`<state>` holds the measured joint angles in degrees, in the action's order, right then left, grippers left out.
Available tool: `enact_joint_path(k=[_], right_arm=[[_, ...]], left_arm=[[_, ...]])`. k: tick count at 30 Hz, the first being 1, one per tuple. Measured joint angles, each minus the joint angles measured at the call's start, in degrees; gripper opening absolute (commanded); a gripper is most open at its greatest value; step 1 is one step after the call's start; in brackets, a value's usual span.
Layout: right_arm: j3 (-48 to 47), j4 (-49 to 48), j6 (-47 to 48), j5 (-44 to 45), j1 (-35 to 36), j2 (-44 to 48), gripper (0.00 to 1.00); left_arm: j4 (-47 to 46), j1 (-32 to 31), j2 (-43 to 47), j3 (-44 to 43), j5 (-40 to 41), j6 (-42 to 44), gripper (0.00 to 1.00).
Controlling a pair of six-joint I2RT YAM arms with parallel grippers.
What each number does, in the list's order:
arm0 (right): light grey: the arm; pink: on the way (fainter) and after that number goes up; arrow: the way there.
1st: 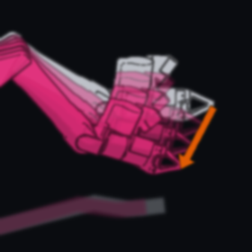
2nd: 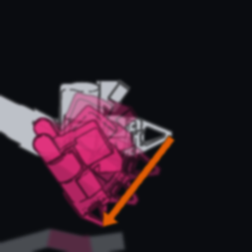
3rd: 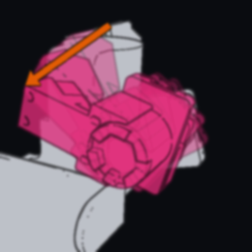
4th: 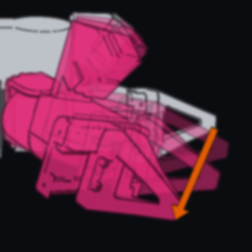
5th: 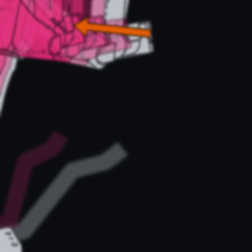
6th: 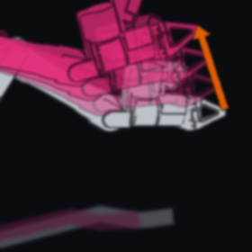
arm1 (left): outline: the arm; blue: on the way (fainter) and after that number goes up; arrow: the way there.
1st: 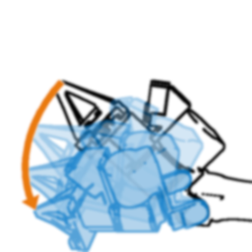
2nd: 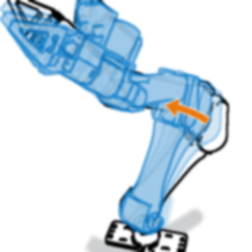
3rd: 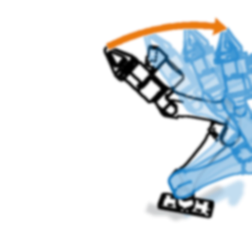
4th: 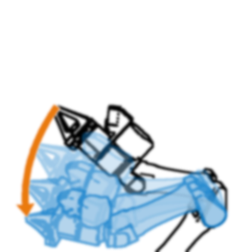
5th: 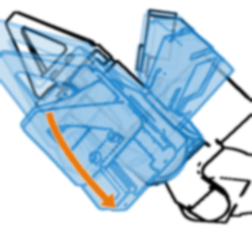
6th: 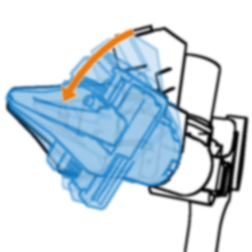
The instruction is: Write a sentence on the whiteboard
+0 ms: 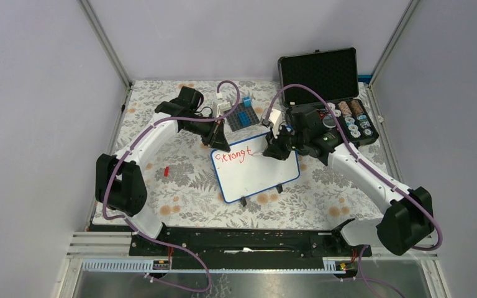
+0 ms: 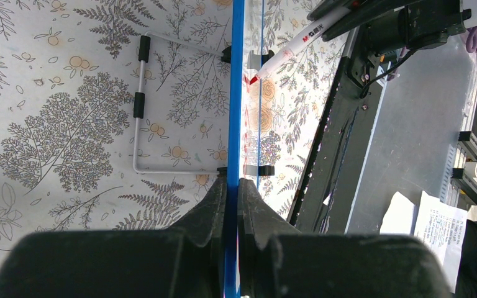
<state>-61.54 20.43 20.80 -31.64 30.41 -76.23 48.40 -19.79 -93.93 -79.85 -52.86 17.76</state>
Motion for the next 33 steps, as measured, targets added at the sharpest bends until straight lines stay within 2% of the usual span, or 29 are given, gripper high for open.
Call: enact_joint_path(k=[33], right_arm=[[-5.4, 0.7, -0.1, 3.5, 0.0, -0.7, 0.00]], left_arm=[[0.0, 0.0, 0.0, 0.0, 0.0, 0.0, 0.00]])
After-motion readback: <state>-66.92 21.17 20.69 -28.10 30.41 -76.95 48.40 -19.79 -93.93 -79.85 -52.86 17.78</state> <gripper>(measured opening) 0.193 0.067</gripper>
